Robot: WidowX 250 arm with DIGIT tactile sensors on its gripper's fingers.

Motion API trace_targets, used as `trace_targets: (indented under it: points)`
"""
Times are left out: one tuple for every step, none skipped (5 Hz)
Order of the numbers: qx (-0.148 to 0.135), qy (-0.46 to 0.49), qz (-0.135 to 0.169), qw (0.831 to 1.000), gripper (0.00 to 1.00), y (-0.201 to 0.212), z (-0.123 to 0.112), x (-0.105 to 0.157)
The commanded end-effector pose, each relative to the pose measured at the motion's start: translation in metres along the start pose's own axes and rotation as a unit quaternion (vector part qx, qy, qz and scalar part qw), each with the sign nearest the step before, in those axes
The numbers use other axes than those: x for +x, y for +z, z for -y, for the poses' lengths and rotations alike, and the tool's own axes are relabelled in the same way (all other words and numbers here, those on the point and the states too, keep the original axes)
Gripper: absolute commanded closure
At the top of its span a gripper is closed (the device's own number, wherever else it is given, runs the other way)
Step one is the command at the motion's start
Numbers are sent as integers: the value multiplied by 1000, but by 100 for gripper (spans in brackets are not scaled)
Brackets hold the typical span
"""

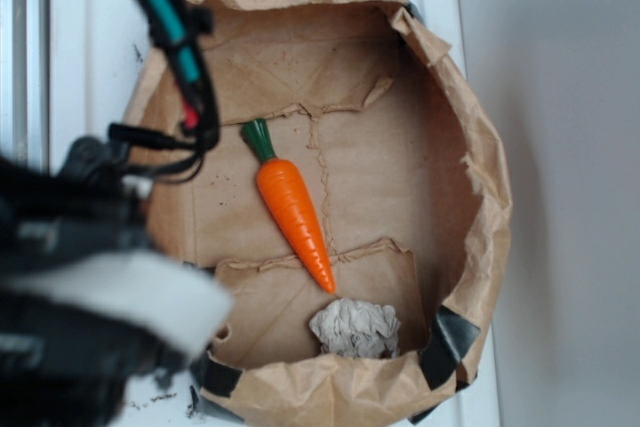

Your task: Grab the white paper.

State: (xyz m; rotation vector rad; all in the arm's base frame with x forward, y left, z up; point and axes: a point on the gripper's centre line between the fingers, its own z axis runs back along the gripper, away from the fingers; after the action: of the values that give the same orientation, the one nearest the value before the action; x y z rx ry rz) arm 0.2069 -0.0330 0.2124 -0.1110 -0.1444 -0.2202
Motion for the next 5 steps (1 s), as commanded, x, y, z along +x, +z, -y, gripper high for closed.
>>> trace_targets:
  points:
    - [-2,-62,104,993,0,21,-45,43]
    - [21,-84,91,992,0,-5,-46,71]
    - [18,-104,49,993,0,-47,-38,74]
    - [27,-91,34,995,0,-90,-34,74]
    - [27,-91,34,995,0,-90,-34,74]
